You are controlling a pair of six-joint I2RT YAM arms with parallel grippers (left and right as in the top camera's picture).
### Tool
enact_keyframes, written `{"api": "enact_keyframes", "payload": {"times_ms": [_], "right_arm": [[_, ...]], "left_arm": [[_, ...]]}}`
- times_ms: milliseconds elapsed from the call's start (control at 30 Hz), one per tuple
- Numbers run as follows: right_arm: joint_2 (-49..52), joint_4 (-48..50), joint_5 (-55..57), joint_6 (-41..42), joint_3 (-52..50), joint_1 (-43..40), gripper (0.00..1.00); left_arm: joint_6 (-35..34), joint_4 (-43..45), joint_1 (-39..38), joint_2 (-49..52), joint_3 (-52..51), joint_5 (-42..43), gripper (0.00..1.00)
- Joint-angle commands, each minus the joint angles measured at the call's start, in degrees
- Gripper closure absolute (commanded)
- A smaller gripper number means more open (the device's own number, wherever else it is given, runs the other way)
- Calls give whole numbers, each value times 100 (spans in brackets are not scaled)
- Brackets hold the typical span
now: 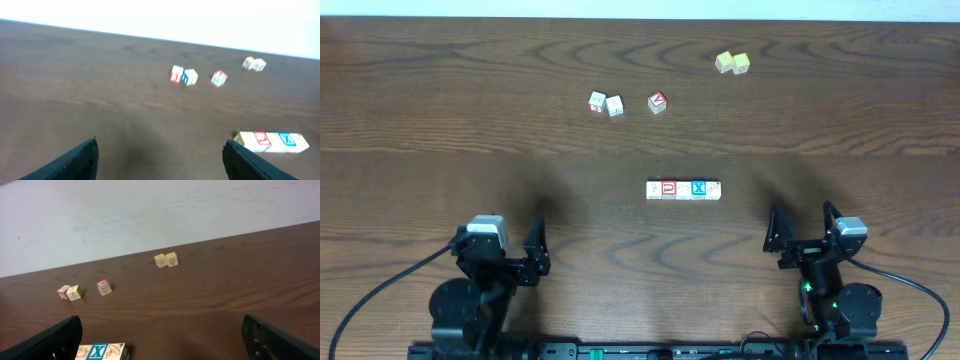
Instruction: Lift 5 blocks
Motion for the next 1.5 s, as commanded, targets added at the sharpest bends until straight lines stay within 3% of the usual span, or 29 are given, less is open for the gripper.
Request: {"api": "enact_keyframes", "payload": {"times_ms": [0, 267, 700, 933, 1100, 1467], "right_arm": [[-35, -17, 33, -70, -15, -63, 1], [-35, -17, 33, -72, -15, -63, 1], [-35, -17, 33, -70, -15, -63, 1], [-35, -17, 33, -72, -15, -63, 1], [-35, -17, 33, -70, -15, -63, 1], [-35, -17, 33, -70, -15, -63, 1]], "left_arm": [[245, 258, 114, -369, -378, 83, 20], [243, 1460, 289, -664, -1226, 682, 20], [243, 3460, 291, -667, -2216, 669, 20], [243, 3305, 291, -667, -2210, 581, 20], [243, 2413, 291, -667, -2210, 326, 20], [243, 2441, 291, -658, -2208, 328, 20]]}}
